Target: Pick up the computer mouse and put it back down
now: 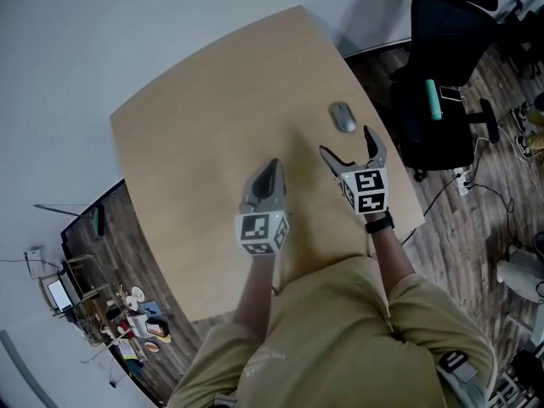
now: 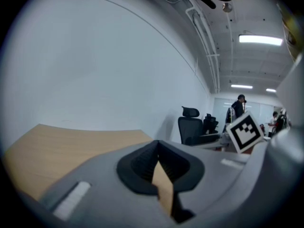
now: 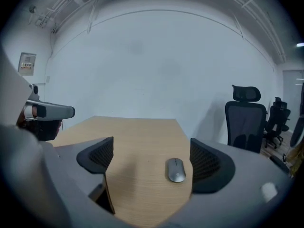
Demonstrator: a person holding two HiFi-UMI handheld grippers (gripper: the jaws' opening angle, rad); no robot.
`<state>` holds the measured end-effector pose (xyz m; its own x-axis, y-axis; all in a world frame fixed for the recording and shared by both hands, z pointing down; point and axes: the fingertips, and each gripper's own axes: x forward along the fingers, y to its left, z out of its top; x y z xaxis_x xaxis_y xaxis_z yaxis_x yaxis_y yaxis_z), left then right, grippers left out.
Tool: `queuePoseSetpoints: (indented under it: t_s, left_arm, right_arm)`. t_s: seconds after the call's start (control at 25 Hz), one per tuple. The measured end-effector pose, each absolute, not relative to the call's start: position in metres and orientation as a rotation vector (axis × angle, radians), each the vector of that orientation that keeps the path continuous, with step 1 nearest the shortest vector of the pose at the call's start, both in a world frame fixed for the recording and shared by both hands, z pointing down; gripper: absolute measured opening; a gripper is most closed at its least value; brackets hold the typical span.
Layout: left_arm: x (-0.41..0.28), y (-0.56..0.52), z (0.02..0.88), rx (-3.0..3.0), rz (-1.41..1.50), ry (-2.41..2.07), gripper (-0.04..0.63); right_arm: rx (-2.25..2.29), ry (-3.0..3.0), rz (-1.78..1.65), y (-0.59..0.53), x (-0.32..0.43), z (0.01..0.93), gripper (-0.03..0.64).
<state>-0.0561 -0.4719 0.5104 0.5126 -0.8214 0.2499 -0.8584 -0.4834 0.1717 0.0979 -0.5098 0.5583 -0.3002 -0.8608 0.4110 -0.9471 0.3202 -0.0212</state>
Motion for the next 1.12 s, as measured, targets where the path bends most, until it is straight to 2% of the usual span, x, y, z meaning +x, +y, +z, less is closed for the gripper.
queuePoseSetpoints:
  t_s: [0.16, 0.68, 1.12]
  left_arm:
    - [-0.036, -0.487, 0.520, 2.521, 0.204, -1.346, 0.002]
    - [0.000, -0.522, 0.574, 2.542, 0.328, -1.256, 0.002]
    - [-0.002, -0.538, 0.620, 2.458, 0.386, -1.241, 0.002]
  right_arm:
    - [1.581, -2.241, 0.446, -0.530, 0.117, 0.579, 0.472]
    - [1.480, -2.115, 0.586, -0.582, 0.145, 0.673, 0.432]
    - [1.477, -1.983, 0.767, -0.634, 0.158, 0.752, 0.400]
